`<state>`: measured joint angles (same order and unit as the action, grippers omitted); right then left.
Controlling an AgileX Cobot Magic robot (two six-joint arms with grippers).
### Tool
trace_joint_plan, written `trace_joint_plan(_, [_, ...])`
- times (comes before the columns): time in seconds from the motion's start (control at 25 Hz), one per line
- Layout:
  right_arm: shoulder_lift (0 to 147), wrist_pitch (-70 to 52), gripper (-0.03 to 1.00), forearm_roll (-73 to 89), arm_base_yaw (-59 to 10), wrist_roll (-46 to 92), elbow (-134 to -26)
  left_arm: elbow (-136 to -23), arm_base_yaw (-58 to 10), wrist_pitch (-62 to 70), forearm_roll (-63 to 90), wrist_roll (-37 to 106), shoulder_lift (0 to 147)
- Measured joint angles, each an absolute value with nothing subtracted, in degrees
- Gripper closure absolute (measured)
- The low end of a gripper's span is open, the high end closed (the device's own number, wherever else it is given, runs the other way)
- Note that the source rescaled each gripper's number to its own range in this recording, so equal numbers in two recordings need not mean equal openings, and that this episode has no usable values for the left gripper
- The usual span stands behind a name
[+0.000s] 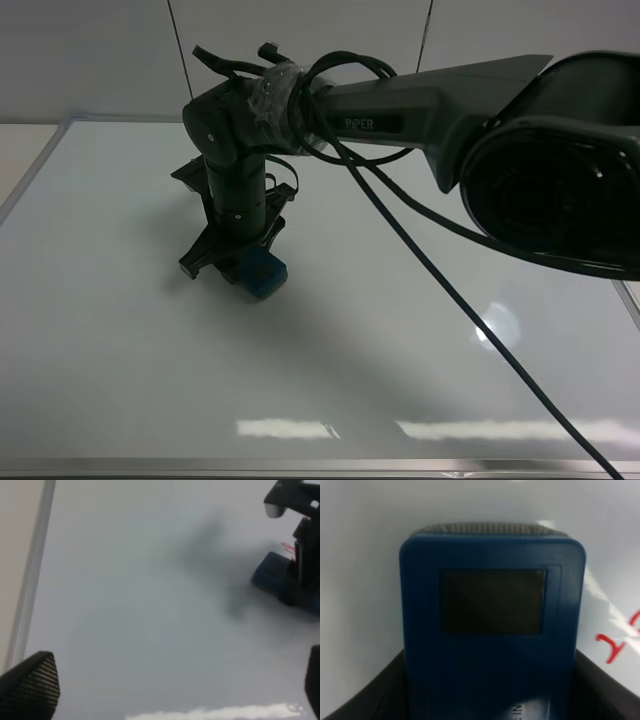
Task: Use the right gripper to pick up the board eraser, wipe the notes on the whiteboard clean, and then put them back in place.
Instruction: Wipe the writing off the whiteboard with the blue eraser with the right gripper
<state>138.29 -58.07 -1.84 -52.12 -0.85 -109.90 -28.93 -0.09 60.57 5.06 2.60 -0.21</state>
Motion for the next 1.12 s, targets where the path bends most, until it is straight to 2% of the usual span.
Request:
trace_joint_plan(0.56, [137.7,-58.5,0.93,-4.7,-45.4,-4.7,-109.6,-28.9,-0.1,60.6,5.1,2.6,-0.2])
trace_joint_plan(0.8, [137.7,-59.3,0.93,-11.5,-45.0,-9.1,-109.6,-28.9,-0.1,60.6,5.1,2.6,-0.2])
trace_joint_plan(1.12, [137.7,-59.1,0.93,-10.7,-44.8,-8.2,-109.6,-28.9,-0.1,60.6,5.1,2.6,-0.2])
